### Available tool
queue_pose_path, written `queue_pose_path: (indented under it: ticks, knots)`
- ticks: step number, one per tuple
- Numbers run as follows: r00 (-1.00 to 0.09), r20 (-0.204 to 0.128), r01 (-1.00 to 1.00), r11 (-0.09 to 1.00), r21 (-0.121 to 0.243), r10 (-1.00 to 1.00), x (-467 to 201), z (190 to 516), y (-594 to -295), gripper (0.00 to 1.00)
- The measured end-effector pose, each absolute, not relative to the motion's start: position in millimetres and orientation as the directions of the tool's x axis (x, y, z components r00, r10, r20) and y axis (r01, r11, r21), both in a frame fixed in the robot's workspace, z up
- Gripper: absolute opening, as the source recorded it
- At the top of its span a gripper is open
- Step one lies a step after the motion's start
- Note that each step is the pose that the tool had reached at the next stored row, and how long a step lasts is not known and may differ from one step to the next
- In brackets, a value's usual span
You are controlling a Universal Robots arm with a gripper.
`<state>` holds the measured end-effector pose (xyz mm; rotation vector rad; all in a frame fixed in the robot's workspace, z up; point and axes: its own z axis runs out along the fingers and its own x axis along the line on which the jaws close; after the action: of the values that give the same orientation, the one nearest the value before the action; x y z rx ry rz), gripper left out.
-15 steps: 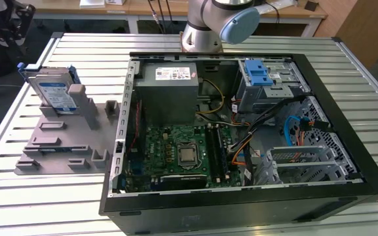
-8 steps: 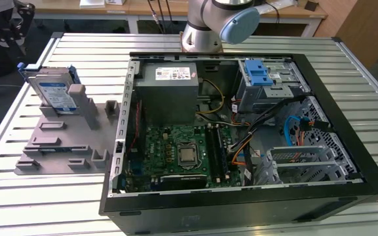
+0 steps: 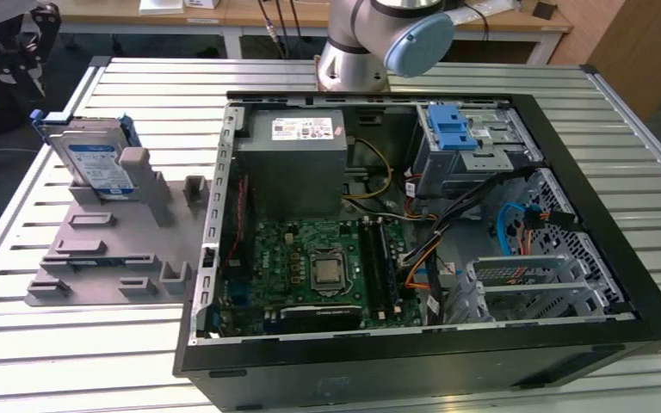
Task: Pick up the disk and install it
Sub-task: 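Pick up the disk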
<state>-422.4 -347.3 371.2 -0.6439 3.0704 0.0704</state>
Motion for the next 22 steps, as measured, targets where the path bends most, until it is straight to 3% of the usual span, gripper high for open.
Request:
queue_pose_path:
  ticks: [22]
  knots:
    - [-0.78, -0.013, -0.625, 0.779, 0.043, -0.625, -422.5, 370.8, -347.3, 0.11]
